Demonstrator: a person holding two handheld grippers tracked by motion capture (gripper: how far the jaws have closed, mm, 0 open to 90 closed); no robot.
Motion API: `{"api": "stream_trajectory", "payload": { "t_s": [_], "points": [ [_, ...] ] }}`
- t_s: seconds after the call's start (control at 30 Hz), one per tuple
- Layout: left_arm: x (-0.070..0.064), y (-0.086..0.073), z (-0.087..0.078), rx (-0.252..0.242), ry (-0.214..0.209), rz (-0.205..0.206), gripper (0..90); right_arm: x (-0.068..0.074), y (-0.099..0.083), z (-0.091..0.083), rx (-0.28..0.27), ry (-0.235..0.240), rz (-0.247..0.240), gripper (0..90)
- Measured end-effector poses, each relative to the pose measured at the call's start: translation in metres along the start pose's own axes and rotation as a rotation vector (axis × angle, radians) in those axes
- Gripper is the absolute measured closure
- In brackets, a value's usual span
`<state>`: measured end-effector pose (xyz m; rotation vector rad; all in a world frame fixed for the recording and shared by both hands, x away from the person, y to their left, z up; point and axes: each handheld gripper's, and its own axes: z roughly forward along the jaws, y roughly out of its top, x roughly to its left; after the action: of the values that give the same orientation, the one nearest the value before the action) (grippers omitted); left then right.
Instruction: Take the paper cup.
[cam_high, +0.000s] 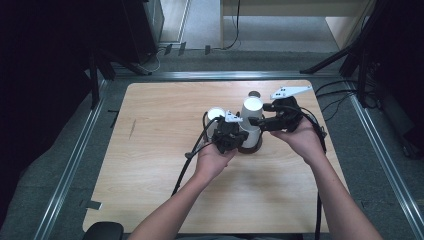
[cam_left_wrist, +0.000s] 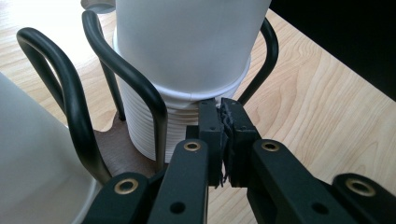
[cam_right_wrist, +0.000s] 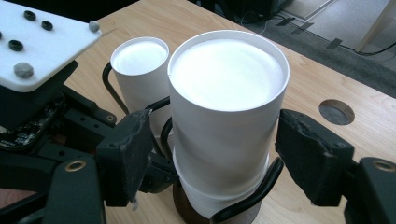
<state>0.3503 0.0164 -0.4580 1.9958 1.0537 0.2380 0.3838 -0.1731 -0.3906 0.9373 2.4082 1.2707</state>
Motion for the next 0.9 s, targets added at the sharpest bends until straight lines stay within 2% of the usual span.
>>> {"api": "stream_trajectory", "payload": {
  "t_s": [0.3, 0.43, 0.9],
  "points": [
    [0.0, 0.001, 0.0, -0.002, 0.005, 0.002, 87.2, -0.004, 0.002, 0.009, -0.003, -0.013, 0.006, 28.4],
    [-0.001, 0.001, 0.0, -0.001, 0.009, 0.009, 87.1, -0.004, 0.004, 0.013, 0.004, -0.017, 0.004, 31.4],
    [-0.005, 0.001, 0.002, -0.006, 0.021, 0.01, 87.0, -0.004, 0.007, 0.01, 0.02, -0.03, -0.024, 33.2]
  ]
}}
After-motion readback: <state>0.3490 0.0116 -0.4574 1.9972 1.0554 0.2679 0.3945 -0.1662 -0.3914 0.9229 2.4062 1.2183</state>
